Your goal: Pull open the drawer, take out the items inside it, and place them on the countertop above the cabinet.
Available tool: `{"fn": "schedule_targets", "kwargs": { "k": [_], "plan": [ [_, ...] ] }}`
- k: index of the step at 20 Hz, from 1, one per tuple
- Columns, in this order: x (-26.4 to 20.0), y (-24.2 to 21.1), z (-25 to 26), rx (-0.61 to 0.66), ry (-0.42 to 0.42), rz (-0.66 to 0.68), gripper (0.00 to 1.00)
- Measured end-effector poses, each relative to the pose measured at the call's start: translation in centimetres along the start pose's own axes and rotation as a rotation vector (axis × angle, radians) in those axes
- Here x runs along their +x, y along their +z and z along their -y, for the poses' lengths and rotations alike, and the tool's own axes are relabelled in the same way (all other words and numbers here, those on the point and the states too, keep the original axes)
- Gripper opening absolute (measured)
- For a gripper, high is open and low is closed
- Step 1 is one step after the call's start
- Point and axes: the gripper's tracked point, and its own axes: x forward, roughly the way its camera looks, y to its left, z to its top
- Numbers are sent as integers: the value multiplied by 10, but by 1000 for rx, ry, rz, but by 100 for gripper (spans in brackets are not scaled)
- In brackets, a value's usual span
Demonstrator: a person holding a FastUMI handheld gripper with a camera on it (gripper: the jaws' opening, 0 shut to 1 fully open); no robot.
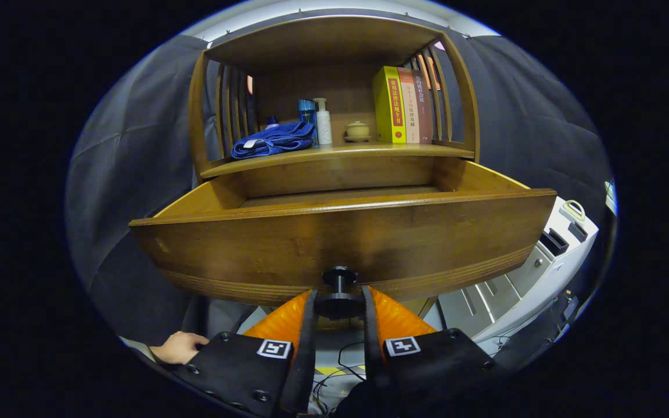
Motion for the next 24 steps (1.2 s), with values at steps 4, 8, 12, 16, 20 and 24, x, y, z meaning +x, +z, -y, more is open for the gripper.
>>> {"fn": "schedule_targets", "kwargs": {
  "k": [4, 8, 12, 16, 20, 24],
  "plan": [
    [-3, -3, 0, -10, -6, -1, 45],
    [-4, -4, 0, -5, -3, 2, 46],
    [-7, 0, 0, 1, -8, 18, 55],
    [-13, 10, -3, -20, -7, 56, 75],
    [-24, 25, 0, -18, -25, 77, 95],
    [-36, 75, 4, -41, -41, 168, 96]
  ]
}}
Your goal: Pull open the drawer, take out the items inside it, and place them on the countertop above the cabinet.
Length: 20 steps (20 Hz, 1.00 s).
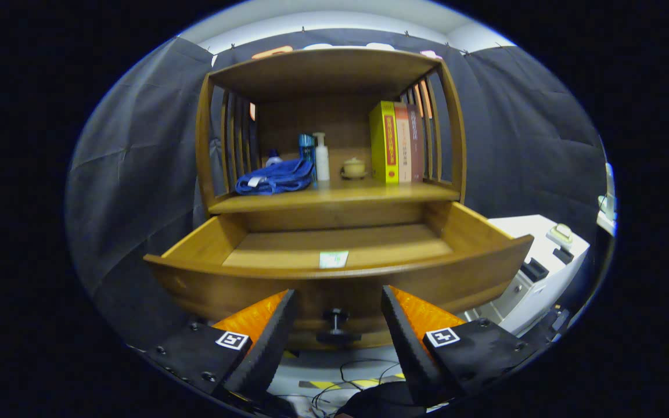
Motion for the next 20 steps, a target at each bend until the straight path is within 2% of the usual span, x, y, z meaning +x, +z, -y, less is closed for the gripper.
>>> {"fn": "schedule_targets", "kwargs": {
  "k": [4, 8, 12, 20],
  "plan": [
    [9, 41, -7, -11, 29, 23, 95],
    [41, 58, -5, -37, 64, -60, 96],
    [82, 55, -16, 28, 122, -218, 95],
    [140, 20, -12, -41, 54, -465, 95]
  ]
}}
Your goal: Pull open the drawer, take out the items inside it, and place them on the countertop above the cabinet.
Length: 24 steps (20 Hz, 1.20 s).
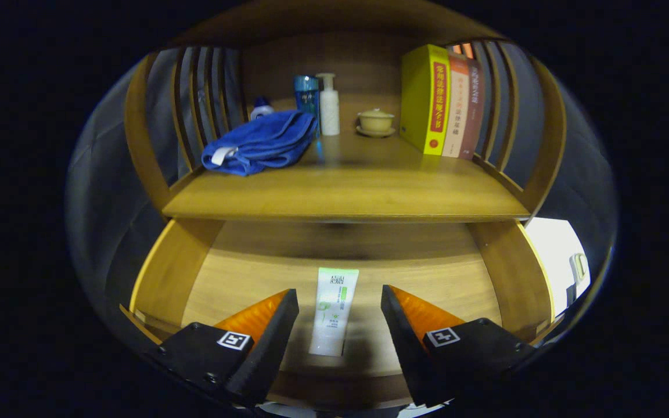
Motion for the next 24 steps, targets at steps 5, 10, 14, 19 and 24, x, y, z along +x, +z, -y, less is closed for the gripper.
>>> {"fn": "schedule_targets", "kwargs": {
  "k": [5, 10, 14, 19, 24],
  "plan": [
    [26, -22, -11, 13, 20, -193, 95],
    [44, -44, -10, 63, 21, -332, 95],
    [51, -54, -11, 62, 9, -386, 92],
    [52, -54, -7, -9, -20, -429, 71],
    [45, -48, -8, -9, 20, -379, 50]
  ]
}}
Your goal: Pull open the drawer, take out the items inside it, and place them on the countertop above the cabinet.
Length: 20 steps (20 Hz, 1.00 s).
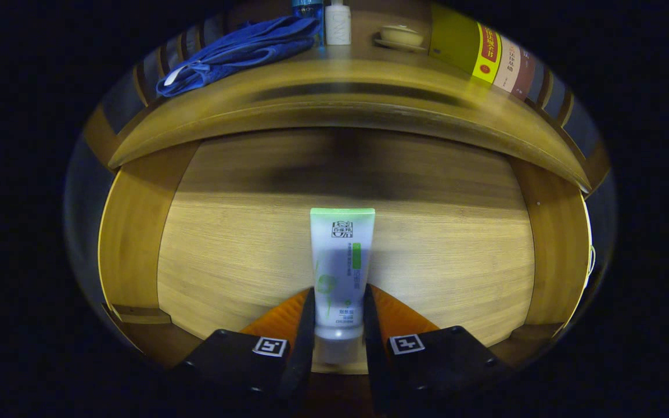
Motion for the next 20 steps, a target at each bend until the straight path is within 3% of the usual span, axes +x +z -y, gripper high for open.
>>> {"fn": "schedule_targets", "kwargs": {
  "k": [13, 20],
  "plan": [
    [-67, 27, -5, 68, 150, 275, 50],
    [-117, 65, 1, 77, 169, 425, 50]
  ]
}}
